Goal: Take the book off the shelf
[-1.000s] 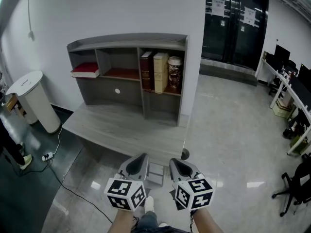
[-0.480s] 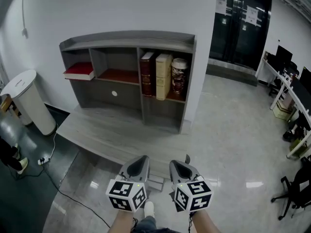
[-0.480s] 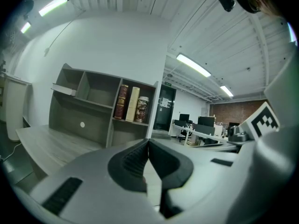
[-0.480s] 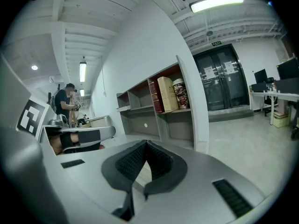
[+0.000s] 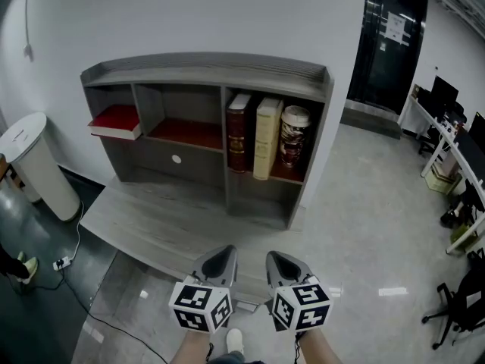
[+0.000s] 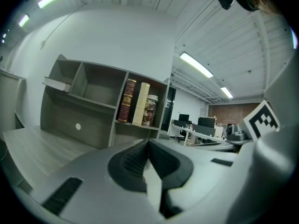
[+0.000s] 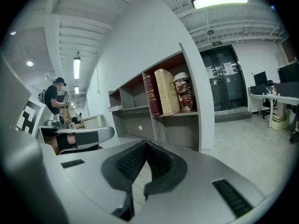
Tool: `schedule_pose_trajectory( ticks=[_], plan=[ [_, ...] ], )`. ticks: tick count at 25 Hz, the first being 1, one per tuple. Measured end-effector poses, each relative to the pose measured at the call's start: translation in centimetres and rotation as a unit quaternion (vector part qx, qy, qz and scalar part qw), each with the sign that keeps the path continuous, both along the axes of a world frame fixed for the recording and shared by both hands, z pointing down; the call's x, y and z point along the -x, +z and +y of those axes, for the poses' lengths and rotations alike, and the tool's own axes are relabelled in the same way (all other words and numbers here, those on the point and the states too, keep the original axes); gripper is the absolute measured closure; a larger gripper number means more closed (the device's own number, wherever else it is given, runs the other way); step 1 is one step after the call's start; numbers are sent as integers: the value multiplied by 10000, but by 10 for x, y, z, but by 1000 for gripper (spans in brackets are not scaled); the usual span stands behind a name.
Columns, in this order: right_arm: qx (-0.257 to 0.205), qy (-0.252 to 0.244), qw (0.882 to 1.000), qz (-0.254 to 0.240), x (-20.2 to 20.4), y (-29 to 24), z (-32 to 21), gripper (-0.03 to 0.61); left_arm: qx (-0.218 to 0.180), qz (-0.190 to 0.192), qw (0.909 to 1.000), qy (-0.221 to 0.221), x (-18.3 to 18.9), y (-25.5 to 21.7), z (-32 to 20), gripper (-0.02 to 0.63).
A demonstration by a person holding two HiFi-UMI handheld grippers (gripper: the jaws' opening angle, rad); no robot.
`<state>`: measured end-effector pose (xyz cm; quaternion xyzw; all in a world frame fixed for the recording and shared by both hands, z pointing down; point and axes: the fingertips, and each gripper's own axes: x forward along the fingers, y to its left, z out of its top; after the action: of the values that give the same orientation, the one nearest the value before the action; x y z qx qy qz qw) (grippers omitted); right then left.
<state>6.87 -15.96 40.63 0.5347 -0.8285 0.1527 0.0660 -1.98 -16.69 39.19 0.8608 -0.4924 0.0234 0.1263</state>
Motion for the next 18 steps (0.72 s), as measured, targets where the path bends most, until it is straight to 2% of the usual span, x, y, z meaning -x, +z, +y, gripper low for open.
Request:
schedule_pose_trajectory(
  ticks=[6, 14, 18],
  plan=[
    [22, 53, 10000, 66, 15, 1, -37, 571, -26, -4, 10000, 9, 10, -3, -43, 601],
    [-50, 213, 9997, 137, 21, -4, -80, 571, 82, -228, 9996, 166, 14, -2, -93, 600],
    [-58, 327, 9993, 154, 18, -6, -97, 571, 9, -379, 9990, 253, 11, -9, -115, 600]
  ],
)
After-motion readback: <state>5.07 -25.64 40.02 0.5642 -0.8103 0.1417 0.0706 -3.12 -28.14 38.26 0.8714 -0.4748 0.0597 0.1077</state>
